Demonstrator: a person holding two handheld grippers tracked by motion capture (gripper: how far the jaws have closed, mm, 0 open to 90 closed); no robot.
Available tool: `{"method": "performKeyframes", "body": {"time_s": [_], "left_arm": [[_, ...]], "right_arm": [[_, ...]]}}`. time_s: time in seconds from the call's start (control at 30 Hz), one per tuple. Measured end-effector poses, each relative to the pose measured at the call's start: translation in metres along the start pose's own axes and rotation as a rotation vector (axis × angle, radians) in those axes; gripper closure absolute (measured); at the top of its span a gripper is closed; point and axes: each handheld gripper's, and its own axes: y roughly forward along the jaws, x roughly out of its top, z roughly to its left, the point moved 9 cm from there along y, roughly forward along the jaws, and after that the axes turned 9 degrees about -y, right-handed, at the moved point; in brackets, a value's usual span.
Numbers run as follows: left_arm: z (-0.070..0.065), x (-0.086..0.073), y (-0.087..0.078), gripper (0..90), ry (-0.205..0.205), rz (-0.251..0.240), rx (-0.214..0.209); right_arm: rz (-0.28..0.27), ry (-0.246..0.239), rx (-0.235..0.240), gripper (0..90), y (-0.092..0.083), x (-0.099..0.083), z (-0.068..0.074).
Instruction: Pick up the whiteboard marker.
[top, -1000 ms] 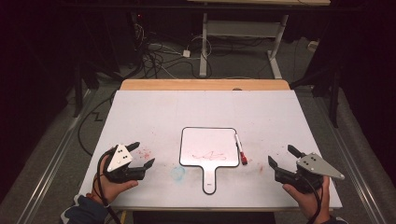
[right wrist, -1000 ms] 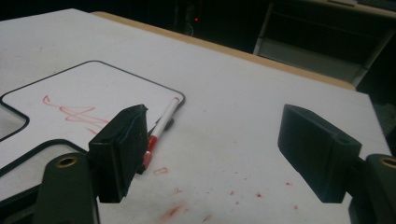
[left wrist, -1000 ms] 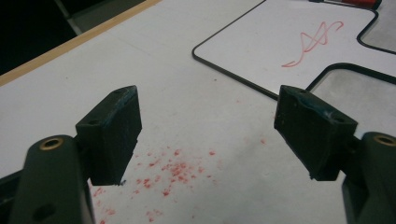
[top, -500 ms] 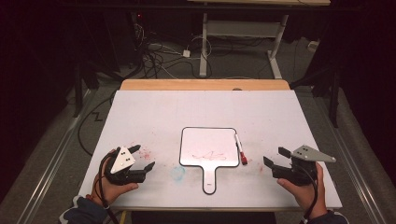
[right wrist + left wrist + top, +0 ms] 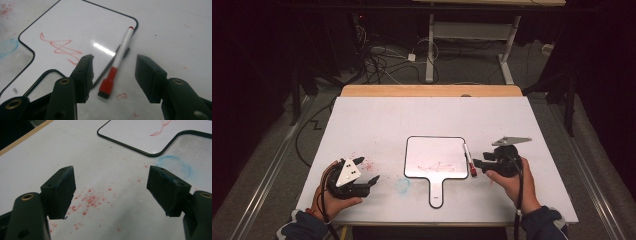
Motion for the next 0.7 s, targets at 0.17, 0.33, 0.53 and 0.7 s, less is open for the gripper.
{"method": "performKeyframes", "body": {"time_s": [0.17, 0.33, 0.53, 0.7], "left_arm": [[-0.001, -0.002, 0.000, 22.4, 0.004, 0.008, 0.000], [-0.001, -0.005, -0.001, 22.4, 0.001, 0.016, 0.000], [-0.002, -0.007, -0.001, 22.5, 0.008, 0.028, 0.001], [-0.002, -0.008, -0.002, 22.5, 0.009, 0.036, 0.000]], "right_arm": [[0.085, 0.013, 0.006, 56.4, 0.028, 0.002, -0.005], [0.152, 0.015, 0.001, 60.9, 0.047, -0.005, -0.009], [0.178, 0.005, 0.003, 69.3, 0.053, -0.007, -0.010], [0.180, -0.004, 0.011, 75.9, 0.054, -0.008, -0.009]]}}
